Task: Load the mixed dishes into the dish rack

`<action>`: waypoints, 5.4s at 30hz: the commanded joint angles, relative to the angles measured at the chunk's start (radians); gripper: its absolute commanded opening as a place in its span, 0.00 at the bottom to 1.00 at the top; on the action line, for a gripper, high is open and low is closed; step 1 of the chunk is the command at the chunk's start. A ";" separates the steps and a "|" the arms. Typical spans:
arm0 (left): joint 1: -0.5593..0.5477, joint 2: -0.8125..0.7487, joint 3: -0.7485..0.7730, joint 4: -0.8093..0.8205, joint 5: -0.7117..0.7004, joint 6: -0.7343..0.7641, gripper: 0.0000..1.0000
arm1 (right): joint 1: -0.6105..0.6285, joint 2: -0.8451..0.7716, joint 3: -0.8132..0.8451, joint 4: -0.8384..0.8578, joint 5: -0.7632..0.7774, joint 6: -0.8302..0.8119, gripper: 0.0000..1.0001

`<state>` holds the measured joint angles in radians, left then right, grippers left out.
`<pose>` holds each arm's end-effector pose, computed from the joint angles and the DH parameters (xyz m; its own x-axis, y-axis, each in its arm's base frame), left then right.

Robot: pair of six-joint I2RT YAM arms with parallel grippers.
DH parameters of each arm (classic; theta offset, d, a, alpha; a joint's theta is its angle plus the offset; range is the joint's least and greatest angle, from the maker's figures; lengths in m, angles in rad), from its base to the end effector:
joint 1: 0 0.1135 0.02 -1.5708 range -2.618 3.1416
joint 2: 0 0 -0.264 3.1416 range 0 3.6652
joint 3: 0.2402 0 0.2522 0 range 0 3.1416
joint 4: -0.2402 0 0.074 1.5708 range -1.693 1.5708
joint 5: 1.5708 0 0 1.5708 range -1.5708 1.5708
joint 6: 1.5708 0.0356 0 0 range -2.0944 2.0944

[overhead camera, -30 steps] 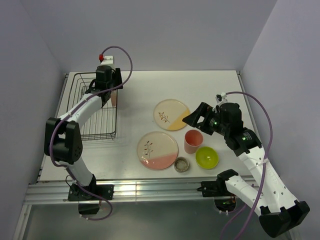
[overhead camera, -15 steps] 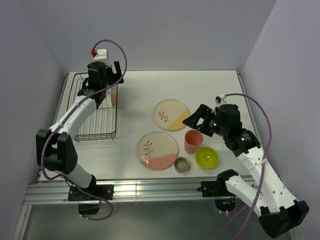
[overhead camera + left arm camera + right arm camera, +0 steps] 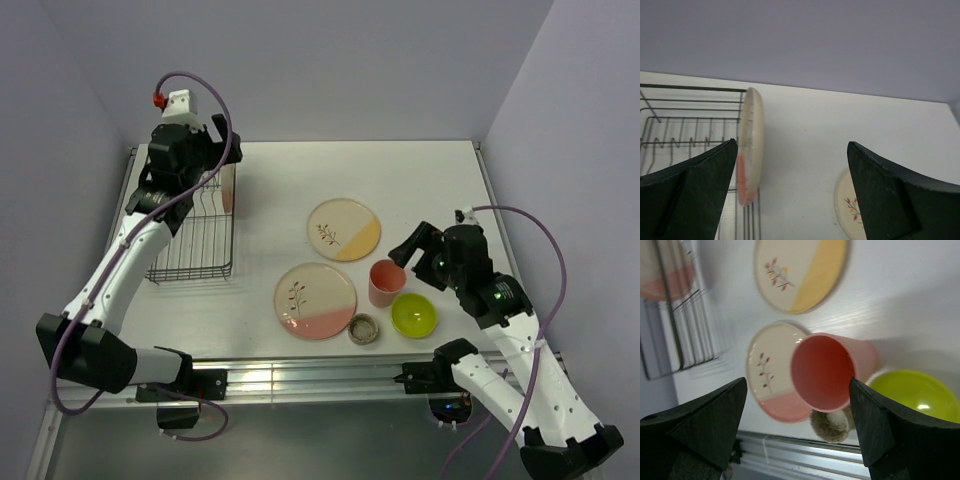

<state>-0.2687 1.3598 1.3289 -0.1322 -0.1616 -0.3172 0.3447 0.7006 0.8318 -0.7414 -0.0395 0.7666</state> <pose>0.3092 -0.0792 0.4063 -0.1827 -0.2690 -0.9457 0.0547 0.9576 -0.2829 0.1341 0.0496 0.3124 -0.6438 0.5053 -0.5746 0.1090 0.8038 0.5848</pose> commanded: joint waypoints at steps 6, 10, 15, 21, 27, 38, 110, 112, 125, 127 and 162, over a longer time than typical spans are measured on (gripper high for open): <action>-0.228 -0.139 -0.017 -0.075 0.062 -0.074 0.96 | 0.004 -0.164 -0.140 -0.303 0.266 0.261 0.89; -0.378 -0.169 -0.033 -0.070 0.039 -0.091 0.95 | 0.007 -0.231 -0.220 -0.378 0.265 0.341 0.89; -0.495 -0.174 -0.023 -0.084 -0.009 -0.082 0.94 | 0.007 -0.240 -0.191 -0.493 0.294 0.483 0.85; -0.609 -0.200 -0.059 -0.061 -0.039 -0.085 0.94 | 0.007 -0.158 -0.247 -0.506 0.265 0.550 0.83; -0.645 -0.209 -0.063 -0.081 -0.036 -0.068 0.95 | 0.007 -0.115 -0.275 -0.467 0.279 0.592 0.76; -0.693 -0.263 -0.040 -0.112 -0.032 -0.042 0.95 | 0.008 -0.015 -0.303 -0.426 0.184 0.547 0.64; -0.903 -0.220 -0.163 0.048 0.071 -0.081 0.95 | 0.007 -0.006 0.306 -0.189 0.120 0.341 0.00; -0.958 -0.214 -0.158 0.068 -0.022 -0.103 0.95 | 0.005 -0.007 0.311 -0.149 0.057 0.336 0.00; -1.210 -0.004 -0.057 0.135 -0.438 -0.008 0.99 | 0.005 -0.018 0.233 0.123 -0.224 0.551 0.00; -1.213 0.028 -0.028 0.116 -0.472 -0.010 0.99 | 0.005 -0.016 0.236 0.129 -0.253 0.566 0.00; -1.116 -0.013 0.090 -0.153 -0.273 -0.106 0.99 | 0.005 -0.030 0.145 0.300 -0.493 0.749 0.00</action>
<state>-1.3941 1.3476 1.3647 -0.2634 -0.4801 -0.3828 0.3508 0.6731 0.9234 -0.5186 -0.5064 1.5028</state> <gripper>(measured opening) 0.991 0.097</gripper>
